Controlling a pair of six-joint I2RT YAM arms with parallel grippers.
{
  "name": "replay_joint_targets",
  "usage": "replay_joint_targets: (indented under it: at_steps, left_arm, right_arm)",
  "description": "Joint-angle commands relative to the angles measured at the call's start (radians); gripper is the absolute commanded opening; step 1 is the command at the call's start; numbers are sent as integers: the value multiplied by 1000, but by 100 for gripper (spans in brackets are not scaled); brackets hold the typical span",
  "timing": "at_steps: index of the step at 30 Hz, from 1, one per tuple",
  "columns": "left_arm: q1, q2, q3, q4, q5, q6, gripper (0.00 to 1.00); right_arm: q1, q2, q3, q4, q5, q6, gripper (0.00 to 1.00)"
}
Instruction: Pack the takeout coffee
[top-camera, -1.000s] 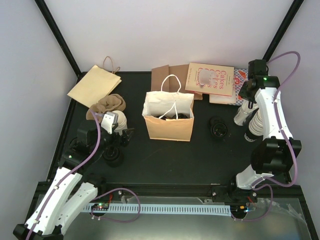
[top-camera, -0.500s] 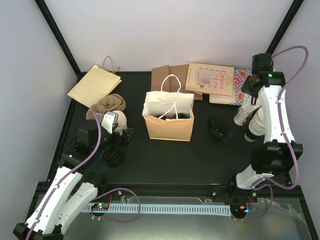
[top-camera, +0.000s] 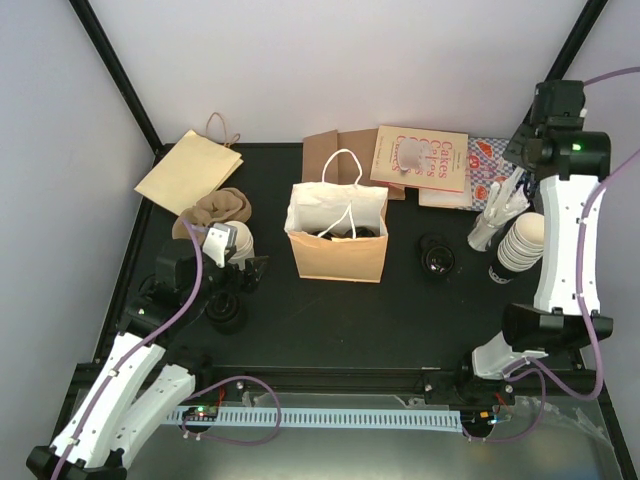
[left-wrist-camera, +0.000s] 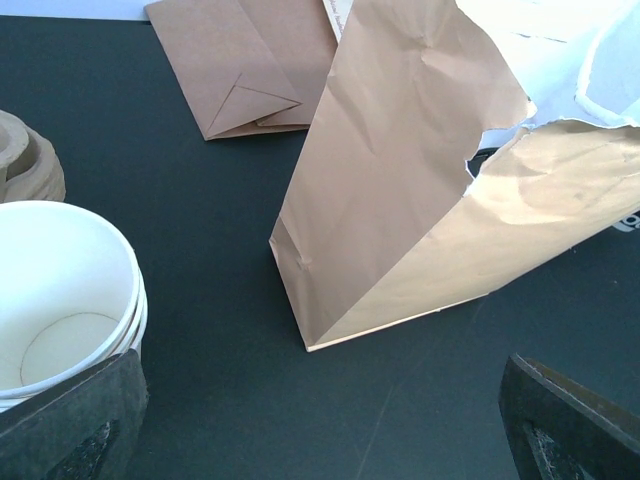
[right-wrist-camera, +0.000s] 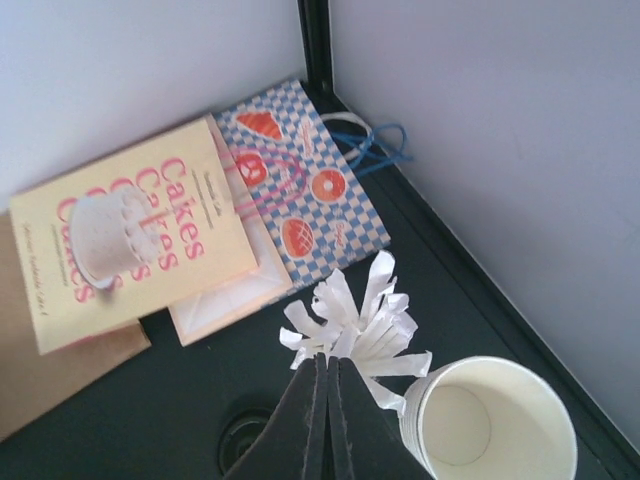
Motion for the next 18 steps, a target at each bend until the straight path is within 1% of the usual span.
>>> replay_joint_targets:
  at_steps: [1, 7, 10, 12, 13, 15, 18]
  left_arm:
    - [-2, 1, 10, 10, -10, 14, 99]
    - [-2, 8, 12, 8, -6, 15, 99]
    - [-2, 6, 10, 7, -6, 15, 99]
    - [-2, 6, 10, 9, -7, 15, 99]
    - [-2, 7, 10, 10, -6, 15, 99]
    - [-1, 9, 10, 11, -8, 15, 99]
    - [-2, 13, 10, 9, -9, 15, 99]
  right_arm:
    - [-7, -71, 97, -66, -14, -11, 2]
    - [-5, -155, 200, -68, -112, 4, 2]
    - [-6, -206, 255, -34, -174, 12, 2]
    - [-7, -264, 236, 36, -285, 6, 1]
    - [-6, -301, 201, 92, -376, -8, 1]
    - [-7, -386, 100, 237, -603, -24, 1]
    - [-6, -482, -38, 444, -913, 40, 1]
